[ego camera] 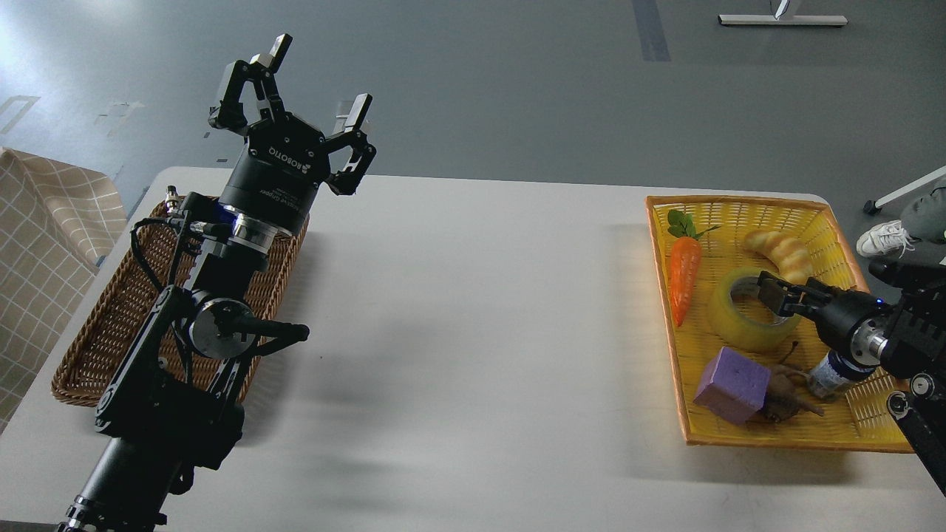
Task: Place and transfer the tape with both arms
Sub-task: 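Reach the right gripper down into the orange tray toward the yellow tape, then grasp the yellow tape roll with the right gripper and lift it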
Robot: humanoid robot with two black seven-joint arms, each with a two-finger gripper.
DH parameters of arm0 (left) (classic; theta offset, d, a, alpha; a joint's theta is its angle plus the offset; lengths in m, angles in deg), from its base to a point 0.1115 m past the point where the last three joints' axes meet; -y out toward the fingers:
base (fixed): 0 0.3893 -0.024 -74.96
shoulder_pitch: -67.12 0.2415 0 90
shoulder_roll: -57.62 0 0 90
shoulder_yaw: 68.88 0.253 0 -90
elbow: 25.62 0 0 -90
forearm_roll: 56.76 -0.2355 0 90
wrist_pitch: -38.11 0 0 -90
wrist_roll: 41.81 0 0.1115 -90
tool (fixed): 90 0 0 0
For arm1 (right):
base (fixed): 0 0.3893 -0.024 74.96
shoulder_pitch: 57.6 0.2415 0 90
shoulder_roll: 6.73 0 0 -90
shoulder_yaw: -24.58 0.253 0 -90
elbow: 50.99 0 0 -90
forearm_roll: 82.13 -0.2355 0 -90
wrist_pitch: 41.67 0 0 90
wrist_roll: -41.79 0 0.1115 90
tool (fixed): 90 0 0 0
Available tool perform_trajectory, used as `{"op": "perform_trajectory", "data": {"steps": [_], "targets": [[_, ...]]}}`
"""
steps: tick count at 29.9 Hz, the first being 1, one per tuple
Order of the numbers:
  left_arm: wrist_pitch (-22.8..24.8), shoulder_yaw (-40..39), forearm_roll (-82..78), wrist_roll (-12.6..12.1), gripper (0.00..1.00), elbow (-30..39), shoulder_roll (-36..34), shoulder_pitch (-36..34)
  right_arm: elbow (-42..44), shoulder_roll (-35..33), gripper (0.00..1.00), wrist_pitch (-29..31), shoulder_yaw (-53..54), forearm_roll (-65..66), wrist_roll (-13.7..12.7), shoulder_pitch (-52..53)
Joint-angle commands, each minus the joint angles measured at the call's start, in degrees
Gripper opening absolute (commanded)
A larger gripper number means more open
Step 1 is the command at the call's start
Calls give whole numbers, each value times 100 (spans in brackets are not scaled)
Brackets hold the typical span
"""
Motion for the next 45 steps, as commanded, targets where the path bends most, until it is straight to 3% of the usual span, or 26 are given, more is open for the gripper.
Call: {"op": "perform_trajectory", "data": {"steps": [1,19,23,26,29,32,45], "targets": [[8,-6,3,0,99,0,-10,0,1,0,71,17,-71,0,-8,22],[-35,-23,11,0,99,-18,-10,0,273,62,75,52,-317,0,0,22],[-18,-32,3,0,99,-18,-1,9,317,71,70,43,-387,0,-8,22],[-18,-32,3,0,99,-17,-1,18,317,62,53,52,-396,0,-34,14],[-18,-41,3,0,99,-18,-1,18,308,36,23,122,-396,0,-174,14],[-27,-41,3,0,99,-17,-10,18,308,27,11,227,-387,0,-237,22],[-9,-41,3,0,99,-17,-10,18,299,71,0,412,-379,0,-237,22]]}}
